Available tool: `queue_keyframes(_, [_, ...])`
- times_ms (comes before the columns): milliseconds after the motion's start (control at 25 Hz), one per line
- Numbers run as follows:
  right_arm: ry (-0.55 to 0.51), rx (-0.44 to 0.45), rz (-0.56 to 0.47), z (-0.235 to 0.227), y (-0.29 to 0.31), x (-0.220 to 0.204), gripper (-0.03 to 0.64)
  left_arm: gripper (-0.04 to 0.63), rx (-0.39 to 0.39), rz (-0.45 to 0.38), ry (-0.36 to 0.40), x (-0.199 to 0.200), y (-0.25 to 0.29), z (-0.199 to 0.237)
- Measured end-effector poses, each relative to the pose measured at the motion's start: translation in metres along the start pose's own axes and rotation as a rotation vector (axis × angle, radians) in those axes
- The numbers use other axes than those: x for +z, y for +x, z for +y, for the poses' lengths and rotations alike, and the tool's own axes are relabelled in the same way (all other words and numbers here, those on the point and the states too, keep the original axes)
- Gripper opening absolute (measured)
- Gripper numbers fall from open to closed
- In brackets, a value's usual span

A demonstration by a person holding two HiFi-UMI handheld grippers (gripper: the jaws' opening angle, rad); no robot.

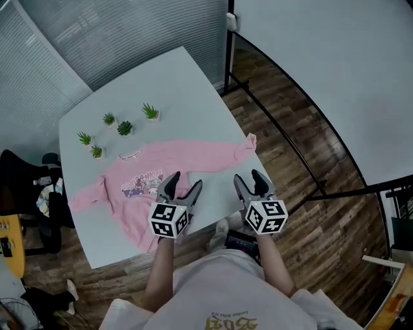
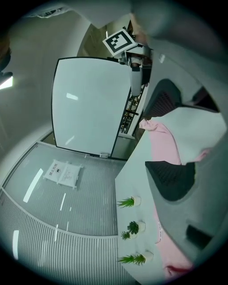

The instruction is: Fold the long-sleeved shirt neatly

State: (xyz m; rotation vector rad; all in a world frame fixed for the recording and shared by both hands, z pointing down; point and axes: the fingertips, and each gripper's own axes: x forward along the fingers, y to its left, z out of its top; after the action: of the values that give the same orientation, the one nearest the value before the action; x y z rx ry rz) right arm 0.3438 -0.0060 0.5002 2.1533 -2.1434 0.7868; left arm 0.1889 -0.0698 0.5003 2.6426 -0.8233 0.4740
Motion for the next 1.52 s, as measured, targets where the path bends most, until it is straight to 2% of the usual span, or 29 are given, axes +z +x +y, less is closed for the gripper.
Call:
queue_keyframes(600, [0.121,-0.061,0.070,-0.081,0.060,-0.015,0.249,0.314,0.024,0.115,-0.046,-0.023,0.071,0.027])
queue_keyframes(720, [0.153,-0.073,0.084,-0.096,0.066,-0.019,0.247,0.314,0.004,0.136,-0.055,-0.030,0.088,0.019])
queue_keyframes(880, [0.181,-0.077,0.096,-0.106,0.085,-0.024,0.245,0.314,-0.024,0.166,-0.038,-0.036,0.108,0.016])
queue_keyframes(1120, [0.197,-0.094,0.124,-0.123,0.108,-0.036,0.245,0.304,-0.024,0.200,-0.037,-0.050,0.129,0.022])
queue_keyframes(1520, [0.229,-0.141,0.179,-0.147,0.134,-0.053,0.238,0.302,-0.015,0.234,-0.077,-0.072,0.142,0.032])
